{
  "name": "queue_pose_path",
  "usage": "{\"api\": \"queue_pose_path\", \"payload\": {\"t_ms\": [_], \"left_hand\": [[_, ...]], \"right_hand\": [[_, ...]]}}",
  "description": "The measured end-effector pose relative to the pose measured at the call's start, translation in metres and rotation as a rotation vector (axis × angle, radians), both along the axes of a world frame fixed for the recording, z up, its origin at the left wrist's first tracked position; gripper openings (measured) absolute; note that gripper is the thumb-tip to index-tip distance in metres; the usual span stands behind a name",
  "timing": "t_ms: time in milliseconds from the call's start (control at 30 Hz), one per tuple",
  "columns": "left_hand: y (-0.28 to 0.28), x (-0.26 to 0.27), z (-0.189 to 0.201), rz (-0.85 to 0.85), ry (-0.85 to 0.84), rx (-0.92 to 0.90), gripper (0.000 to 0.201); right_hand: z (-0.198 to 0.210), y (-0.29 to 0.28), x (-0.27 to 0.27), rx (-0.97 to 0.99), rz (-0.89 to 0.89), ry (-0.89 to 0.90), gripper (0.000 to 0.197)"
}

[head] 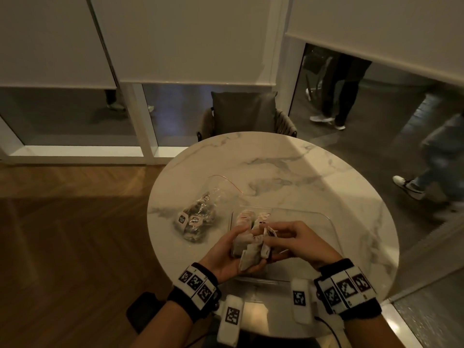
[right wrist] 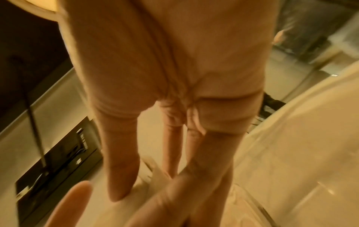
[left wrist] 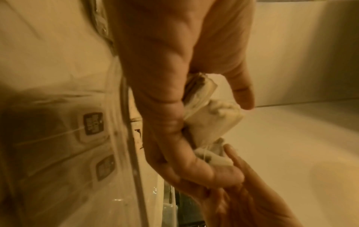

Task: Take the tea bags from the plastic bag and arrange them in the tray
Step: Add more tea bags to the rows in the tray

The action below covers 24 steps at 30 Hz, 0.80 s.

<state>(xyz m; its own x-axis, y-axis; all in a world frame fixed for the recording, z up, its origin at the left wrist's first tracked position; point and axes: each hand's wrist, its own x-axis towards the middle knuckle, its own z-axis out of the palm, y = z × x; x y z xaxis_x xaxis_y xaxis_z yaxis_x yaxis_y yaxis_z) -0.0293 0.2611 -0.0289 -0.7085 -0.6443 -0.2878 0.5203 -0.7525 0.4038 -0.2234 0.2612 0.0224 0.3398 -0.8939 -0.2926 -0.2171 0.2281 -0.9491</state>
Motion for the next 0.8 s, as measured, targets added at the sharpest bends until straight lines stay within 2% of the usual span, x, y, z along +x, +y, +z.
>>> {"api": "queue_pose_path", "payload": {"t_ms": [100,200,433,600,767,800], "left_hand": [[0.003,0.000,0.001,0.000,-0.079,-0.143,0.050],[0.008,0.002,0.004,-0.004,-0.103,-0.260,0.041],[0.011,-0.004,0.006,0.098,-0.229,-0.300,0.032],[0.009,-0.010,0.000,0.223,-0.265,-0.316,0.030],[0.009,-0.020,-0.001,0.316,-0.337,-0.331,0.014],[0.009,-0.020,-0.001,0.328,-0.363,-0.321,0.018]], "right_hand": [[-0.008,0.011,0.002,-0.050,-0.091,-0.053,0.036],[-0.008,0.016,0.005,-0.073,-0.085,-0.068,0.039],[-0.008,0.017,0.007,-0.078,-0.181,-0.111,0.026],[-0.017,0.017,-0.007,-0.265,-0.408,0.095,0.017],[-0.022,0.016,-0.013,-0.283,-0.485,0.017,0.017],[-0.021,0.016,-0.012,-0.291,-0.482,-0.011,0.016]]}}
